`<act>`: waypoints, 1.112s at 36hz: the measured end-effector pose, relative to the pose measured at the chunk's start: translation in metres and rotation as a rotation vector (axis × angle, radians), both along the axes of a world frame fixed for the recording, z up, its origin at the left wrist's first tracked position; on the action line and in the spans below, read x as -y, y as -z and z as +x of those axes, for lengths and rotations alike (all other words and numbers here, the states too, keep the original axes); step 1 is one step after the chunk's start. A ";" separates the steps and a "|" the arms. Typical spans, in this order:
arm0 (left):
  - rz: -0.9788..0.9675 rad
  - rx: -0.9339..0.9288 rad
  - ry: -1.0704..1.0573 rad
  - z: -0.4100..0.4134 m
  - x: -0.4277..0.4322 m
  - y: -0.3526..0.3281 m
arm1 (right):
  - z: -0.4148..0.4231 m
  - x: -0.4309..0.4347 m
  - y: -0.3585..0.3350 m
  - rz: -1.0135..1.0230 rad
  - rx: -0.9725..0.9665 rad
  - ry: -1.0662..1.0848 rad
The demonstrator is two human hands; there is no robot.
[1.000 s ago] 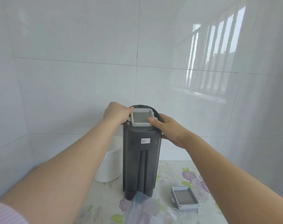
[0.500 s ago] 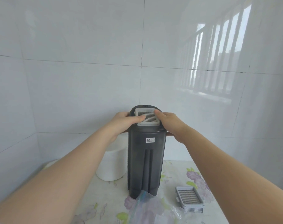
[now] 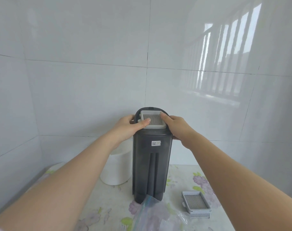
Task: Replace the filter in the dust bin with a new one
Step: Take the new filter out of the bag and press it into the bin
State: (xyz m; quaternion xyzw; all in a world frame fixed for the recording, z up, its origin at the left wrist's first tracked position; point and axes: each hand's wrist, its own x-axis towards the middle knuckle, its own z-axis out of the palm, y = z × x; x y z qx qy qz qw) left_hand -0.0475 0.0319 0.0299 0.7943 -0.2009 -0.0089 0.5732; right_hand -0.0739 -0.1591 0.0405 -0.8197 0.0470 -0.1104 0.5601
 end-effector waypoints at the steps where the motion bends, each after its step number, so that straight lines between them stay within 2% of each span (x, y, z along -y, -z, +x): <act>1: -0.009 0.002 0.003 -0.001 -0.001 0.002 | -0.003 0.000 0.000 0.024 -0.015 -0.023; 8: -0.035 -0.066 0.069 -0.014 -0.005 0.012 | -0.020 0.008 0.009 0.115 -0.103 -0.192; 16: 0.115 -0.077 0.038 -0.032 -0.006 0.035 | -0.038 0.014 0.033 0.002 -0.135 -0.257; 19: 0.199 -0.071 -0.014 -0.036 -0.004 0.047 | -0.043 0.013 0.045 -0.080 -0.148 -0.255; 25: 0.238 0.011 -0.097 -0.041 0.005 0.056 | -0.047 0.009 0.061 -0.091 -0.077 -0.229; 40: 0.220 0.010 -0.156 -0.027 0.034 0.054 | -0.023 0.032 0.072 0.012 0.018 -0.153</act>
